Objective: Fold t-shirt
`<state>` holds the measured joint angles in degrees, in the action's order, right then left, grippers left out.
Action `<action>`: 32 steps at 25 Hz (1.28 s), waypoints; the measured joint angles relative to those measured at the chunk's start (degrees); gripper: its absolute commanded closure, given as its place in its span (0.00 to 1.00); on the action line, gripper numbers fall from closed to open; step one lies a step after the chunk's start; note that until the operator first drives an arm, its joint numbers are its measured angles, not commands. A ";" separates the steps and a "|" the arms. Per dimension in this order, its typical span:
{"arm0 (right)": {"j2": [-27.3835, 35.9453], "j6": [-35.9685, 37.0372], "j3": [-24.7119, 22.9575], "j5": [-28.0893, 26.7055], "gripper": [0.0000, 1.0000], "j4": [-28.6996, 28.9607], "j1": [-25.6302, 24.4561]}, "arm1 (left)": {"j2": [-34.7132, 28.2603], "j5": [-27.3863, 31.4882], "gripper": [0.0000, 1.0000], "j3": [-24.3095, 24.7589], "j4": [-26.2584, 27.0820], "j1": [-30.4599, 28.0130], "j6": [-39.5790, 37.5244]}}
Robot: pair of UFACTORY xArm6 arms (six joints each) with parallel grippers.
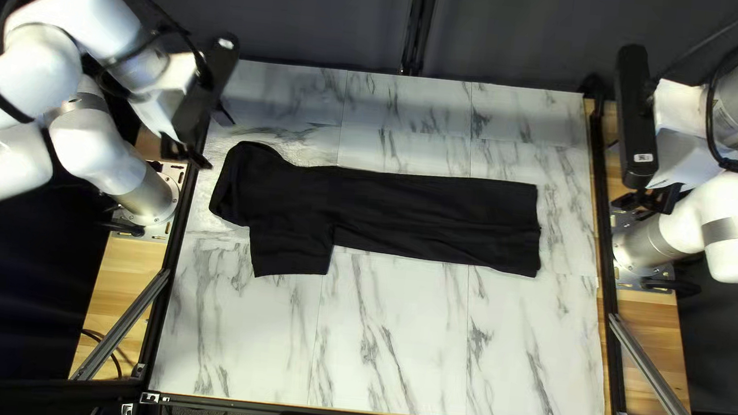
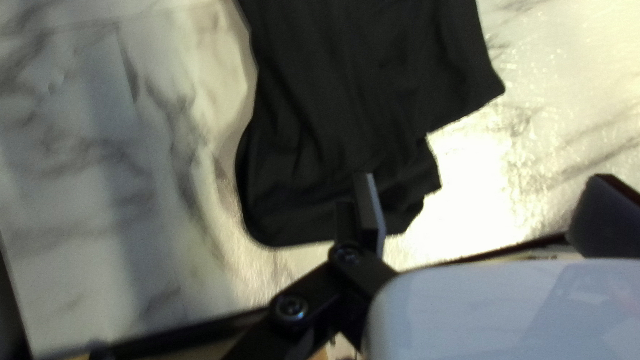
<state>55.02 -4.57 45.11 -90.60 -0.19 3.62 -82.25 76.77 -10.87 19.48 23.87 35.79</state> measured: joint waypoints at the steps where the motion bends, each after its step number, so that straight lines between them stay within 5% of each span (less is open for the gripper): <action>1: 0.00 0.00 0.00 0.00 0.00 0.00 0.00 | 0.39 -2.89 0.00 1.43 -0.55 -3.41 -2.51; 9: 0.00 0.00 0.00 0.00 0.00 0.00 0.00 | 7.63 -15.22 0.00 6.56 -4.28 -16.92 -10.60; 18: 0.00 0.00 0.00 0.00 0.00 0.00 0.00 | 26.41 -23.27 0.00 4.96 -9.79 -18.51 -0.08; 26: 0.00 0.00 0.00 0.00 0.00 0.00 0.00 | 27.54 -24.15 0.00 5.10 -11.31 -18.16 1.80; 32: 0.00 0.00 0.00 0.00 0.00 0.00 0.00 | 30.86 -25.19 0.00 4.72 -21.13 -23.05 -14.81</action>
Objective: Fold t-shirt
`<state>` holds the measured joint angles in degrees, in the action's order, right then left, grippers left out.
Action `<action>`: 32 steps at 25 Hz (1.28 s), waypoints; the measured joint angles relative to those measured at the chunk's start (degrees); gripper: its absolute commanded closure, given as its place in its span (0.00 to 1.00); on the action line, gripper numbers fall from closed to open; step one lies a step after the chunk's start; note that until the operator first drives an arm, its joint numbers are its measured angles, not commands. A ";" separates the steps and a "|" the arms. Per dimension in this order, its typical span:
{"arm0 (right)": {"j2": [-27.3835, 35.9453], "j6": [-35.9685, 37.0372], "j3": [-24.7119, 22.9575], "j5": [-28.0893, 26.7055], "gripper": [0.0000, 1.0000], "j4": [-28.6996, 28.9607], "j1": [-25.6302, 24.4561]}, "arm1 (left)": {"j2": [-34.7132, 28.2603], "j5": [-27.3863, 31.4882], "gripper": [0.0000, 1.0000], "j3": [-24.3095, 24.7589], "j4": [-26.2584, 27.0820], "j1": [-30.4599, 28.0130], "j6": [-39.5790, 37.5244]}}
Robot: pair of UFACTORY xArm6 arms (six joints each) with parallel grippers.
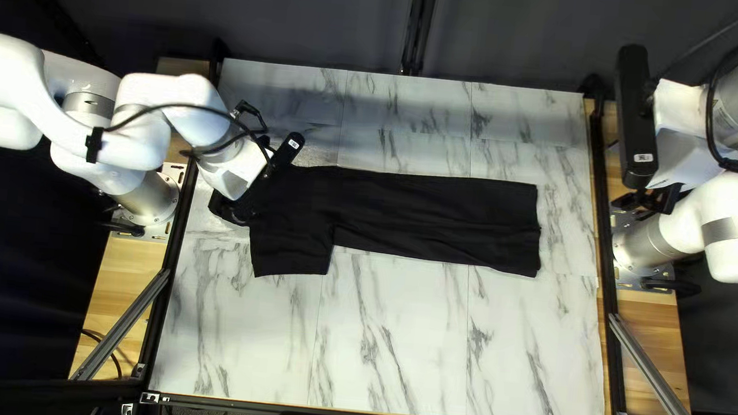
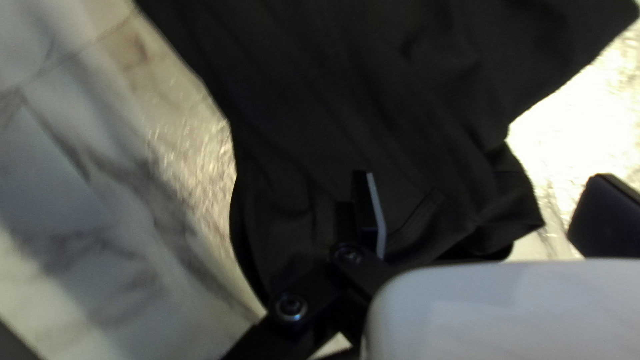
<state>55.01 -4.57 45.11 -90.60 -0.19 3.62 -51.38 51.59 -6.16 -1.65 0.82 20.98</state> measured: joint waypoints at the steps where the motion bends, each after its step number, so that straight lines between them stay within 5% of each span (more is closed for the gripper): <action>1: 0.00 0.00 0.00 0.00 0.00 0.00 0.00 | 1.27 0.04 0.00 -0.28 -2.55 -1.40 -3.58; 5: 0.00 0.00 0.00 0.00 0.00 0.00 0.00 | 8.02 1.36 0.00 -2.54 -12.83 -7.86 -16.62; 9: 0.00 0.00 0.00 0.00 0.00 0.00 0.00 | 12.24 1.22 0.05 -2.93 -17.05 -11.52 -22.42; 14: 0.00 0.00 0.00 0.00 0.00 0.00 0.00 | 12.36 1.43 0.43 -2.03 -18.36 -14.56 -25.71; 15: 0.00 0.00 0.00 0.00 0.00 0.00 0.00 | 12.17 1.63 0.73 -1.92 -18.45 -15.19 -26.31; 17: 0.00 0.00 0.00 0.00 0.00 0.00 0.00 | 12.12 1.72 0.94 -1.77 -18.62 -15.97 -27.17; 25: 0.00 0.00 0.00 0.00 0.00 0.00 0.00 | 14.17 -0.27 1.00 -1.16 -19.94 -13.79 -27.32; 32: 0.00 0.00 0.00 0.00 0.00 0.00 0.00 | 14.17 4.21 1.00 -4.48 -19.90 -15.38 -27.77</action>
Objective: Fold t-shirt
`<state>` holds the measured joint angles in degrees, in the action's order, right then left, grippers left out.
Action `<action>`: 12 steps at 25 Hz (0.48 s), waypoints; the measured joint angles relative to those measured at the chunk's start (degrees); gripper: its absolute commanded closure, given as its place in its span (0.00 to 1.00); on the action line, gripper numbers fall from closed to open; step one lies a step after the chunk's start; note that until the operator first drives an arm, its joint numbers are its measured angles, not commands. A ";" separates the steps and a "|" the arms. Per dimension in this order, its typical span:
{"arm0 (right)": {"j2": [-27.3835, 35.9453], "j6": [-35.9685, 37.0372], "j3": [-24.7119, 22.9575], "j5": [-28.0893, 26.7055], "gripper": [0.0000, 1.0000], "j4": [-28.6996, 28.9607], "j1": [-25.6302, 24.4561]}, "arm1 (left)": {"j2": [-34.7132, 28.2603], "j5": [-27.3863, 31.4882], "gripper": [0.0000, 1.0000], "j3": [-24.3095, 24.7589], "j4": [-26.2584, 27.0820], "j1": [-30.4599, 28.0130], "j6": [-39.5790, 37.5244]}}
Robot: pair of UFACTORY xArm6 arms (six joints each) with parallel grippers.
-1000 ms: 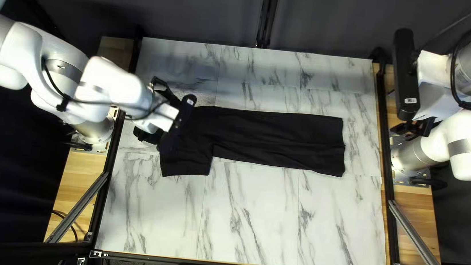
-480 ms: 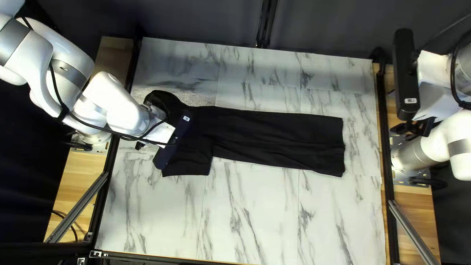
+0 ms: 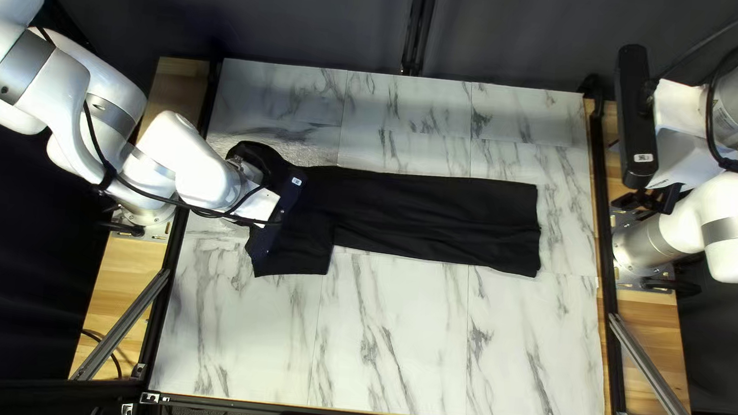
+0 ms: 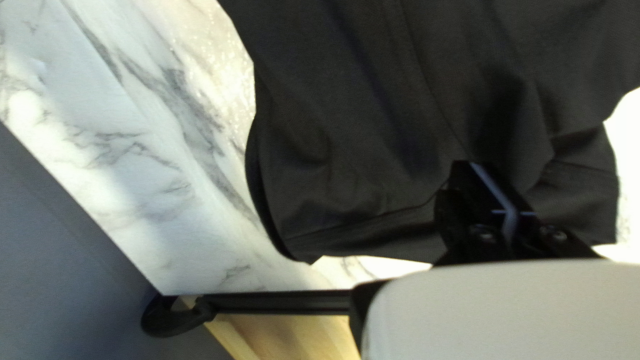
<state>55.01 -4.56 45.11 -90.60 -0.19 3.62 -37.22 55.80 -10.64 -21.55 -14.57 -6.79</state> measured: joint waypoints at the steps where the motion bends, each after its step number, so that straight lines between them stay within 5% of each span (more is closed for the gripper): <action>1: 0.00 0.00 0.00 0.00 0.00 0.00 0.00 | -0.24 0.45 1.00 -0.33 0.02 -0.27 0.02; 4: 0.00 0.00 0.00 0.00 0.00 0.00 0.00 | -1.08 1.43 0.95 -0.85 -0.10 -0.62 0.40; 6: 0.00 0.00 0.00 0.00 0.00 0.00 0.00 | -0.98 1.44 0.09 -0.91 -0.31 -0.88 0.38; 7: 0.00 0.00 0.00 0.00 0.00 0.00 0.00 | -0.71 1.19 0.00 -0.86 -0.36 -1.00 0.32; 12: 0.00 0.00 0.00 0.00 0.00 0.00 0.00 | 2.40 -1.47 0.00 -0.42 0.51 -1.44 0.66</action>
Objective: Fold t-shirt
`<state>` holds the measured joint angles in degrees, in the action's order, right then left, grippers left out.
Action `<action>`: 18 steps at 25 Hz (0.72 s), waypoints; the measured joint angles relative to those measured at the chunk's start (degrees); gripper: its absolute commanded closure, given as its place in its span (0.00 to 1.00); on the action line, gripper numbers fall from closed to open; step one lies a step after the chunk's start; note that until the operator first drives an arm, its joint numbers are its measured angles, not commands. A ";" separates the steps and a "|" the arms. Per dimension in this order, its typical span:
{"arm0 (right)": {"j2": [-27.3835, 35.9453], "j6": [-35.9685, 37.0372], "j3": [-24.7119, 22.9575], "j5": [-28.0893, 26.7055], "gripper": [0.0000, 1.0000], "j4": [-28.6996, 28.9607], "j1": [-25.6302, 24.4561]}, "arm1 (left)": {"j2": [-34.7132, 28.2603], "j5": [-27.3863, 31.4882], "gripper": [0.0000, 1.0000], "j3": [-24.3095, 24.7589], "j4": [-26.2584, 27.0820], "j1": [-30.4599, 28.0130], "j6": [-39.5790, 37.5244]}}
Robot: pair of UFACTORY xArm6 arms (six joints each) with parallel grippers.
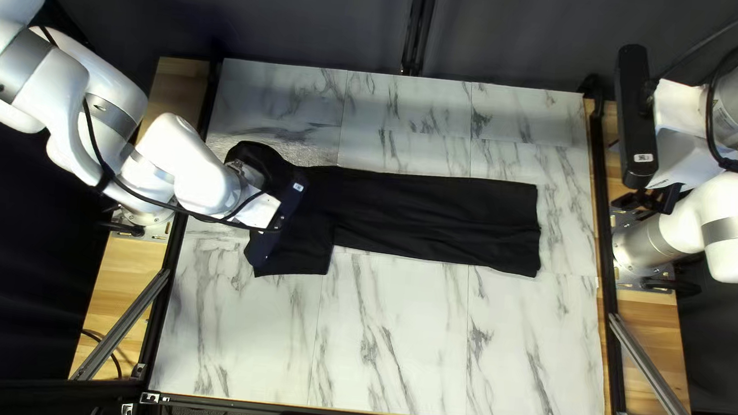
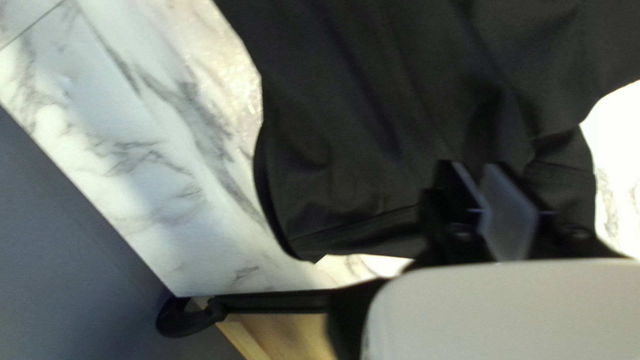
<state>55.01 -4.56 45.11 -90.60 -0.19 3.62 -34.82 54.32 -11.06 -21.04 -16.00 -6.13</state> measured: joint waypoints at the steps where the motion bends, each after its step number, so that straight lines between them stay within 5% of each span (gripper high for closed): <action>1: 0.00 0.00 0.00 0.00 0.00 0.00 0.00 | 0.26 -0.15 0.00 -0.03 0.35 -0.34 0.08; 7: 0.00 0.00 0.00 0.00 0.00 0.00 0.00 | 0.00 -0.85 0.00 0.72 1.37 -0.08 1.34; 10: 0.00 0.00 0.00 0.00 0.00 0.00 0.00 | -1.03 -1.37 0.13 1.78 1.59 1.14 2.37; 14: 0.00 0.00 0.00 0.00 0.00 0.00 0.00 | -2.44 -1.48 0.90 2.77 1.83 2.49 3.34; 18: 0.00 0.00 0.00 0.00 0.00 0.00 0.00 | -2.91 -1.73 0.95 3.17 1.94 2.99 3.57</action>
<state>55.01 -4.56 45.11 -90.60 -0.19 3.62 -37.73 52.60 -7.89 -19.10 -13.02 -2.55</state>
